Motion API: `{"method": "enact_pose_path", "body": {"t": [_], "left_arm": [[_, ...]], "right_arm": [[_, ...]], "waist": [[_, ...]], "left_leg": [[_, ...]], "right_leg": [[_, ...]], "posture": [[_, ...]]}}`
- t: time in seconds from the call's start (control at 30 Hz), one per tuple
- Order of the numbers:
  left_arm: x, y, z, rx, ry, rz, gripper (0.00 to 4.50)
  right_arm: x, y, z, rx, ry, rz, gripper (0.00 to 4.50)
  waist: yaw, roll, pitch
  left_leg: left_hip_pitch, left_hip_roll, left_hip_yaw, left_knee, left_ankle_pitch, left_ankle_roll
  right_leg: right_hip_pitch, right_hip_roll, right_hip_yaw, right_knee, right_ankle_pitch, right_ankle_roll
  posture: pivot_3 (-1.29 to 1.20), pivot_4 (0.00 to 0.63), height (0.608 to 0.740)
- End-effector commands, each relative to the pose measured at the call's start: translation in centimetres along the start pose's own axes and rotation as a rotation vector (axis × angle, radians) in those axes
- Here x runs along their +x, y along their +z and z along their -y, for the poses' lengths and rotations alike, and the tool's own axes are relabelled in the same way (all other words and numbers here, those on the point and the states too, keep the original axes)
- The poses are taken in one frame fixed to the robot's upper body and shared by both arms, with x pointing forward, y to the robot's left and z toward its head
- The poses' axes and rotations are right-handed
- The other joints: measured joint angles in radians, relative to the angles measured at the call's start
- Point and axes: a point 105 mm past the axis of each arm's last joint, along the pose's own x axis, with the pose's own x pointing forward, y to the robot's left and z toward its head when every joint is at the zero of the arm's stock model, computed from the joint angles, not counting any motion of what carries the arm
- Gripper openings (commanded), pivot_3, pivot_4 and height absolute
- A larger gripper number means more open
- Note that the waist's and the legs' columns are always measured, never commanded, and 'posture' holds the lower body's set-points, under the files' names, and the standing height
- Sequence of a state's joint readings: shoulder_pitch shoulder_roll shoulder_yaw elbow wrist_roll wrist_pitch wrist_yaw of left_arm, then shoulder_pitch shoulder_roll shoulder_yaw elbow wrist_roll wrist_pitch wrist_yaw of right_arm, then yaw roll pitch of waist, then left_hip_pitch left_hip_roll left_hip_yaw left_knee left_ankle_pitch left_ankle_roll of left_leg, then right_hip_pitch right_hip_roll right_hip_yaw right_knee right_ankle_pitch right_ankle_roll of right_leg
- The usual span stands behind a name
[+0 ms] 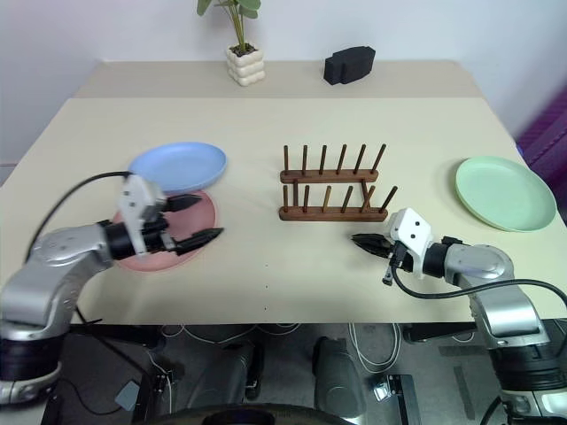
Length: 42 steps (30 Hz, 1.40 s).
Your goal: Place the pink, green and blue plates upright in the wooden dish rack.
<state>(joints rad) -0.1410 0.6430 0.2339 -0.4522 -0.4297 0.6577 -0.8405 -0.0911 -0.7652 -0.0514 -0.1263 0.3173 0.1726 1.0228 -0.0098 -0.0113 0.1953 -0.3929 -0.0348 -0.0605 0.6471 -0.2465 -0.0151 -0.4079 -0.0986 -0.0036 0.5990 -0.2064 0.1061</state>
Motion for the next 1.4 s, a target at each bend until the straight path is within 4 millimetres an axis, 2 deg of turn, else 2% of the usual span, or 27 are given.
{"method": "enact_pose_path", "body": {"t": [0.03,0.2,0.3,0.4,0.53,0.63,0.77,0.9,0.97,1.03,1.23,1.4], "left_arm": [[-3.9,0.1,-2.3,0.0,0.2,-0.015,4.48],[-8.3,-2.1,-5.1,-0.089,0.473,-0.12,4.48],[-9.8,-3.2,-6.0,-0.168,0.574,-0.164,4.48],[-11.1,-4.0,-8.0,-0.259,0.737,-0.18,4.48],[-9.9,-4.4,-8.2,-0.311,0.727,-0.2,4.48],[-9.8,-6.2,-8.9,-0.368,0.773,-0.291,4.48],[-8.3,-7.2,-9.1,-0.414,0.733,-0.307,4.48],[-7.3,-9.1,-9.8,-0.442,0.738,-0.4,4.48],[-7.0,-9.0,-9.8,-0.441,0.717,-0.386,3.97],[-6.9,-8.9,-9.8,-0.428,0.699,-0.384,3.24],[-7.7,-8.9,-9.8,-0.407,0.689,-0.386,0.15],[-8.8,-8.7,-8.5,-0.373,0.642,-0.399,0.05]], "right_arm": [[0.7,1.2,-0.1,-0.039,0.037,0.04,0.0],[1.9,3.7,-1.0,-0.062,0.146,0.107,0.0],[2.6,5.0,-1.7,-0.077,0.199,0.148,0.0],[3.4,5.4,-2.1,-0.073,0.229,0.165,0.0],[4.0,5.5,-2.6,-0.068,0.251,0.169,0.0],[4.2,6.0,-2.9,-0.065,0.255,0.182,0.0],[4.2,6.0,-3.3,-0.057,0.249,0.182,0.0],[4.0,6.1,-3.5,-0.043,0.219,0.184,0.0],[3.9,6.0,-3.7,-0.039,0.214,0.181,0.0],[3.8,6.0,-3.7,-0.035,0.206,0.18,0.0],[3.9,6.1,-3.9,-0.027,0.204,0.183,0.0],[4.1,6.2,-3.7,-0.031,0.212,0.188,0.0]], "waist": [[-0.001,0.0,0.0],[0.001,0.0,0.0],[0.001,0.0,0.0],[0.004,-0.001,0.0],[0.002,-0.001,0.0],[0.0,-0.001,0.0],[-0.001,-0.002,0.0],[0.002,-0.002,0.0],[0.002,-0.002,0.0],[0.001,-0.002,-0.001],[-0.001,-0.002,-0.001],[-0.008,-0.003,-0.001]], "left_leg": [[0.0,0.0,0.0,0.0,0.0,0.0],[0.0,0.0,0.0,0.0,0.0,0.0],[0.0,0.0,0.0,0.0,0.0,0.0],[0.0,0.0,-0.001,0.0,0.0,0.0],[0.0,-0.001,0.0,0.0,0.0,0.0],[0.0,-0.001,0.0,-0.001,0.0,-0.001],[0.0,-0.001,0.0,-0.001,0.0,-0.001],[0.0,-0.001,0.0,-0.001,0.0,-0.001],[0.0,-0.001,0.0,-0.001,0.0,-0.001],[0.0,-0.001,0.0,-0.001,0.0,-0.001],[0.0,0.0,0.0,-0.002,0.0,-0.001],[0.0,0.0,0.001,-0.003,-0.001,-0.002]], "right_leg": [[0.0,0.0,0.0,0.0,0.0,0.0],[0.0,0.0,0.0,0.0,0.0,0.0],[0.0,0.0,0.0,0.0,-0.001,0.001],[0.0,0.0,0.0,0.0,-0.002,0.003],[0.0,0.0,0.0,0.0,0.0,0.0],[0.0,0.0,0.0,0.0,0.0,-0.001],[-0.002,0.0,0.0,0.001,0.0,-0.001],[-0.001,0.0,0.0,0.001,0.0,-0.001],[-0.001,0.0,0.0,0.0,0.0,-0.001],[-0.001,0.0,0.0,0.0,0.0,-0.001],[-0.003,0.0,0.0,0.0,0.0,-0.001],[-0.003,-0.001,0.001,0.0,0.0,-0.001]], "posture": [[0.0,0.15,0.736],[0.0,0.15,0.736],[0.0,0.15,0.736],[0.0,0.15,0.736],[0.0,0.15,0.736],[0.0,0.15,0.736],[0.0,0.15,0.736],[0.0,0.15,0.736],[0.0,0.15,0.736],[0.0,0.15,0.736],[0.0,0.15,0.736],[0.0,0.15,0.736]]}}
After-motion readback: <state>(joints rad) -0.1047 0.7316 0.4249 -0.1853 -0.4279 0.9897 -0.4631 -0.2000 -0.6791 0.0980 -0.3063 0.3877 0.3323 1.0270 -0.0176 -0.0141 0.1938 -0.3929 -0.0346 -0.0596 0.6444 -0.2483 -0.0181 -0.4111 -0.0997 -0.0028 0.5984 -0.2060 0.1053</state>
